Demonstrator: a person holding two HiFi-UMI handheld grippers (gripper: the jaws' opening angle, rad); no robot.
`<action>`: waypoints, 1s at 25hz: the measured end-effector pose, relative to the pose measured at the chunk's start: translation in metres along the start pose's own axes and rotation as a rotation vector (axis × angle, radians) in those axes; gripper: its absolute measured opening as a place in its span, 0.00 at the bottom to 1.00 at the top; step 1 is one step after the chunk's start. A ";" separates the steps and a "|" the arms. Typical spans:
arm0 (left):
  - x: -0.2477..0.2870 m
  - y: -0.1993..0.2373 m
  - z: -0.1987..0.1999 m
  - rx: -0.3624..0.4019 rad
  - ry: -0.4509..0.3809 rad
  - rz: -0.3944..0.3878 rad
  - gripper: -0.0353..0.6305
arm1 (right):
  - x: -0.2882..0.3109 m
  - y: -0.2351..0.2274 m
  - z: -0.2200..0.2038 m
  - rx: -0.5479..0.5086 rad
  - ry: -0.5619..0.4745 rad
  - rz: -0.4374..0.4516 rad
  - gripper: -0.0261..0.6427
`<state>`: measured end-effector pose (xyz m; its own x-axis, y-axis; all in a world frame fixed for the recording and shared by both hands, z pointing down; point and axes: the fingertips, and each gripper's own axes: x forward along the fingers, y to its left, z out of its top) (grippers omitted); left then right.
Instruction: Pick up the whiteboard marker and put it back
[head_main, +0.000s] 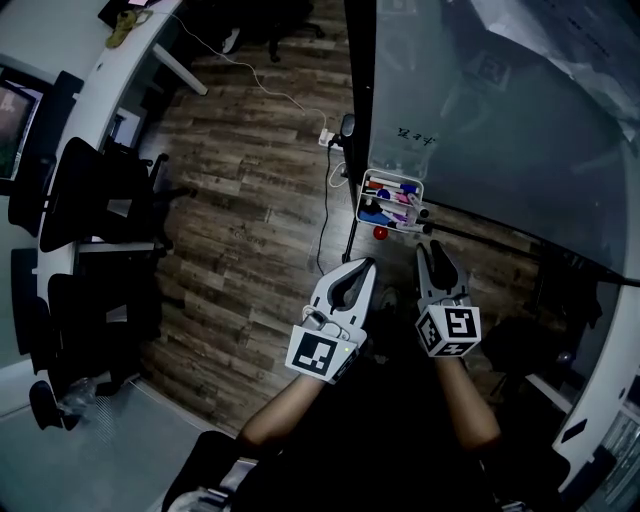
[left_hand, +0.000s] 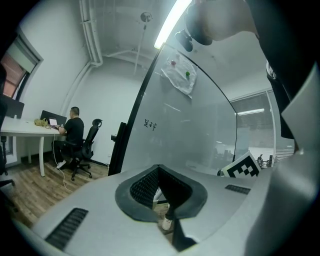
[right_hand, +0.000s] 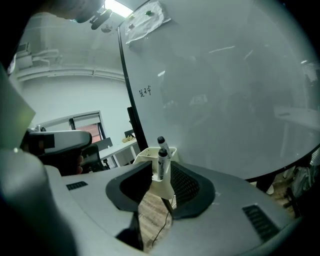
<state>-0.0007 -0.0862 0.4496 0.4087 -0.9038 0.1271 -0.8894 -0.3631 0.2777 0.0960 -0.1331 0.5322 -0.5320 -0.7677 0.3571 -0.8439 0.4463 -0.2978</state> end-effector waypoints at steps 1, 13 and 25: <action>0.000 0.001 -0.002 -0.002 0.004 0.002 0.06 | 0.003 -0.001 -0.001 -0.003 0.005 0.003 0.20; 0.007 0.019 -0.009 -0.024 0.026 0.043 0.06 | 0.027 -0.003 0.001 -0.008 0.025 0.025 0.21; 0.011 0.025 -0.011 -0.038 0.030 0.053 0.06 | 0.034 -0.001 0.004 -0.008 0.029 0.040 0.16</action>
<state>-0.0164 -0.1031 0.4690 0.3673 -0.9142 0.1710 -0.9020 -0.3053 0.3054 0.0792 -0.1614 0.5417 -0.5667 -0.7358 0.3707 -0.8226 0.4798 -0.3052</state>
